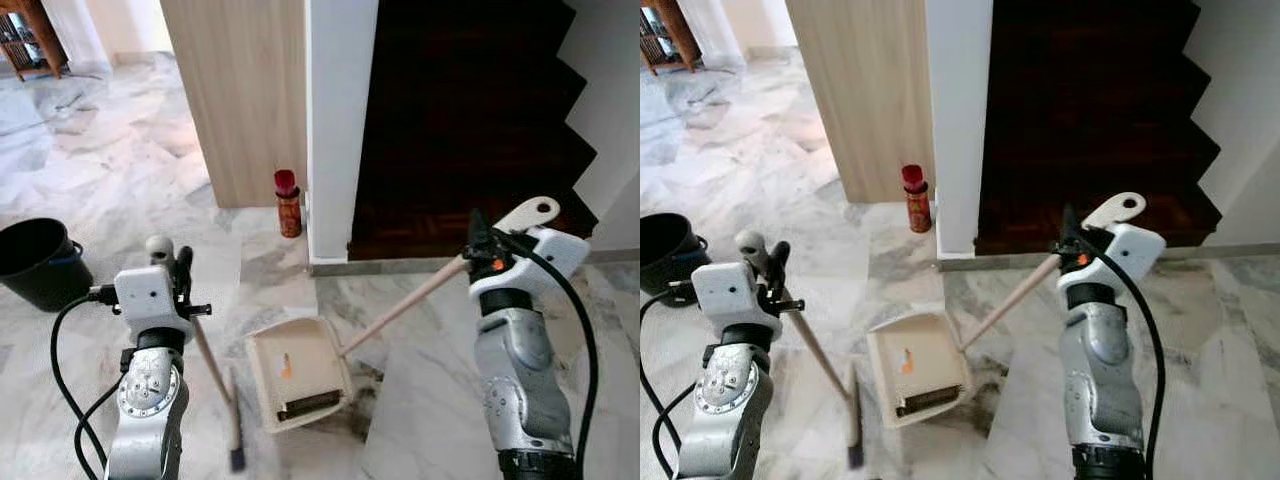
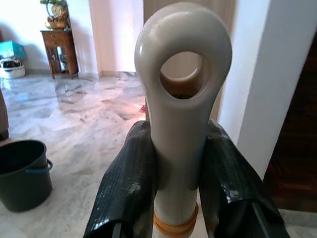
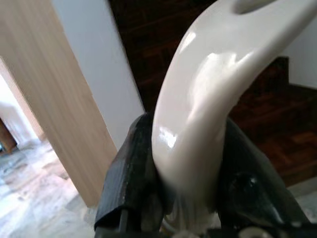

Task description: Sweep floor

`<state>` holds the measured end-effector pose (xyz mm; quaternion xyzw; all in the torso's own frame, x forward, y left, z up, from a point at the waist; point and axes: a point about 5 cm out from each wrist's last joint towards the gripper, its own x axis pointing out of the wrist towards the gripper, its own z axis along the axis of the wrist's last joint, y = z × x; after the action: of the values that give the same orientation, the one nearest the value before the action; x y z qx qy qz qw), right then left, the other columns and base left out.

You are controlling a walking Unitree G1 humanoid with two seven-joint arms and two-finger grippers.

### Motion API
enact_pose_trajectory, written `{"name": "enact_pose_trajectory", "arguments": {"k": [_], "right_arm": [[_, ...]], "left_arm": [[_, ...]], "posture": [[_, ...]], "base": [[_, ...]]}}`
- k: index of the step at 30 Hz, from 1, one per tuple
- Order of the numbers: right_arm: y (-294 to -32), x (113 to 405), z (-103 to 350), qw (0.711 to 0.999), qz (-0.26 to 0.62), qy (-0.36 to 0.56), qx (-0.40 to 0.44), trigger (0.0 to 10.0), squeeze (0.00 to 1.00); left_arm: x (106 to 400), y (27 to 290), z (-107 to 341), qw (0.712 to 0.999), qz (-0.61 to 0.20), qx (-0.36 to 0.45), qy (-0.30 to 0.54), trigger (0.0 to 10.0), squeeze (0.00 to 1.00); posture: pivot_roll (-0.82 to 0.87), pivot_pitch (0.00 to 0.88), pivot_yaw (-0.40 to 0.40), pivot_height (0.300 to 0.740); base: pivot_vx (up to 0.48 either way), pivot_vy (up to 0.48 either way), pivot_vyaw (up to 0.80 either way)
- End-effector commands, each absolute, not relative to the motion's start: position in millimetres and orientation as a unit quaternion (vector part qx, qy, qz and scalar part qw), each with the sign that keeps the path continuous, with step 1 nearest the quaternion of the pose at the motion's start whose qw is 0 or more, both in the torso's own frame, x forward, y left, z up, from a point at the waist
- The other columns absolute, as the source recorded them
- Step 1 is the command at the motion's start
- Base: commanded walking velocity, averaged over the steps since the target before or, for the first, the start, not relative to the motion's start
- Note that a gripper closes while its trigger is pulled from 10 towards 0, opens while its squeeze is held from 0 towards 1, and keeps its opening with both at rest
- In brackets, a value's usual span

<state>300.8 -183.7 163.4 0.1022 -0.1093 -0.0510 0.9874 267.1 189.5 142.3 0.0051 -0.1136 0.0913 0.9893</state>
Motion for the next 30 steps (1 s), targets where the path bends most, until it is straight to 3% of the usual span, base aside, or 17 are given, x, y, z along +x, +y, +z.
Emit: {"name": "enact_pose_trajectory", "arguments": {"k": [1,12,17,30], "right_arm": [[-178.3,301.0,175.1,0.984,-0.039,-0.134,0.114,10.0,0.0],[-176.3,303.0,174.2,0.983,-0.036,-0.124,0.129,10.0,0.0],[-175.6,303.6,173.9,0.983,-0.034,-0.121,0.133,10.0,0.0],[-173.5,304.0,177.6,0.983,-0.028,-0.129,0.131,10.0,0.0]], "left_arm": [[266.4,191.6,153.8,0.986,0.095,0.012,-0.138,10.0,0.0],[265.5,192.7,155.0,0.985,0.096,0.015,-0.14,10.0,0.0],[265.2,193.6,155.2,0.985,0.098,0.016,-0.139,10.0,0.0],[263.7,195.9,156.5,0.985,0.102,0.02,-0.139,10.0,0.0]], "posture": [[-0.03,0.037,0.009,0.74],[-0.02,0.024,0.009,0.74],[-0.02,0.031,0.009,0.74],[-0.02,0.056,0.005,0.74]], "base": [[0.0,0.48,0.0],[0.0,0.48,0.0],[0.0,0.48,-0.67],[0.0,0.48,0.0]]}}
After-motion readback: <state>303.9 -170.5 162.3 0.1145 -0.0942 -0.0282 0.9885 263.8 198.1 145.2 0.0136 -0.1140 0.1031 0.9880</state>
